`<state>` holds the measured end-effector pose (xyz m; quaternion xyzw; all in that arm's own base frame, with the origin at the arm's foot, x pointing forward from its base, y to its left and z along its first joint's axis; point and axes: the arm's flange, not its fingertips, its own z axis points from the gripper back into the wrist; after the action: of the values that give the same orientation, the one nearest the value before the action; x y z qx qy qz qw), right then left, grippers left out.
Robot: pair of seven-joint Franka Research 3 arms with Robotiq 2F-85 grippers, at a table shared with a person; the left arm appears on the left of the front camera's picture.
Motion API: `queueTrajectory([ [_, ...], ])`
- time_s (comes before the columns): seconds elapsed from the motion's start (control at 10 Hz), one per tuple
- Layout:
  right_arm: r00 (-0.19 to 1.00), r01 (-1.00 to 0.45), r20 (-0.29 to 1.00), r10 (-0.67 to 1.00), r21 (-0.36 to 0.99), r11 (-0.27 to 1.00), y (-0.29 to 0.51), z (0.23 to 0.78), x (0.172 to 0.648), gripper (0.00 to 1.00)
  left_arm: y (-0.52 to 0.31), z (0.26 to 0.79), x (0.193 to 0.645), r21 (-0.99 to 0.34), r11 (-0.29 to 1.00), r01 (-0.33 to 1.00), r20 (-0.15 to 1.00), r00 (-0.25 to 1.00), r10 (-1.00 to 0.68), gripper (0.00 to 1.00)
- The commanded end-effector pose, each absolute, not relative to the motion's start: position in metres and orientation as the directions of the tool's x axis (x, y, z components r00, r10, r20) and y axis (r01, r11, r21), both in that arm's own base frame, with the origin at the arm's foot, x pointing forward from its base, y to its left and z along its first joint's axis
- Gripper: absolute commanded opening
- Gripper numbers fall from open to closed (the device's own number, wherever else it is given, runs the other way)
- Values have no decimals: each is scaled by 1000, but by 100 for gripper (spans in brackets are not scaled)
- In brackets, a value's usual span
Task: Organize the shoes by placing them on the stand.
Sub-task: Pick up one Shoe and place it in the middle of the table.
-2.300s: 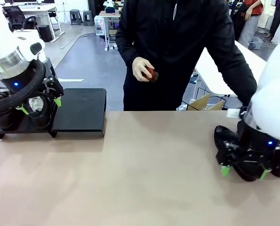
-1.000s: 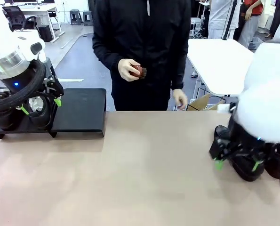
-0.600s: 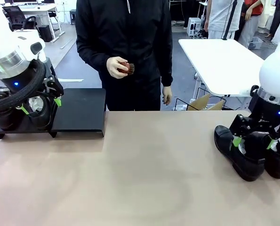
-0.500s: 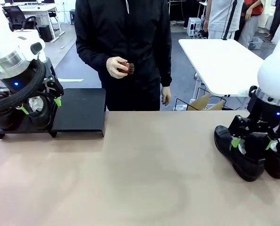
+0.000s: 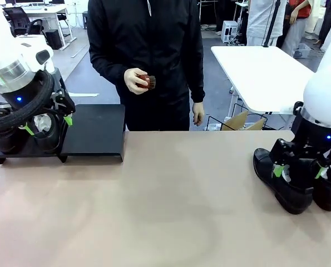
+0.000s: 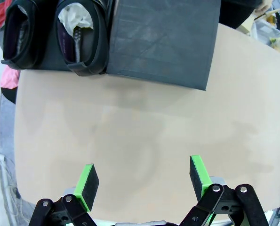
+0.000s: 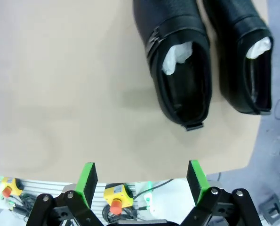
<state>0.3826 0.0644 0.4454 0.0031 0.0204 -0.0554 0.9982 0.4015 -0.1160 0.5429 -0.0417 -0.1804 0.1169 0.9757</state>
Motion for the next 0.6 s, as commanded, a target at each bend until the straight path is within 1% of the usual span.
queueTrajectory([
  [0.0, 994, 108, -43, -105, 55, 993, 36, 440, 399, 100, -115, 544, 402, -114, 971, -210, 357, 904, 237, 100],
  [0.1, 994, 104, -31, -102, 65, 993, 32, 430, 399, 100, -115, 544, 402, -114, 971, -210, 357, 904, 237, 100],
  [0.2, 998, 64, -12, -64, 57, 996, 29, 421, 400, 100, -115, 544, 402, -114, 971, -210, 357, 904, 237, 100],
  [0.4, 999, 33, 30, -34, 46, 998, 20, 410, 410, 100, -115, 544, 402, -114, 971, -210, 357, 904, 237, 100],
  [0.5, 999, 33, 37, -34, 46, 998, 14, 407, 415, 80, -115, 544, 402, -114, 971, -210, 357, 904, 237, 100],
])
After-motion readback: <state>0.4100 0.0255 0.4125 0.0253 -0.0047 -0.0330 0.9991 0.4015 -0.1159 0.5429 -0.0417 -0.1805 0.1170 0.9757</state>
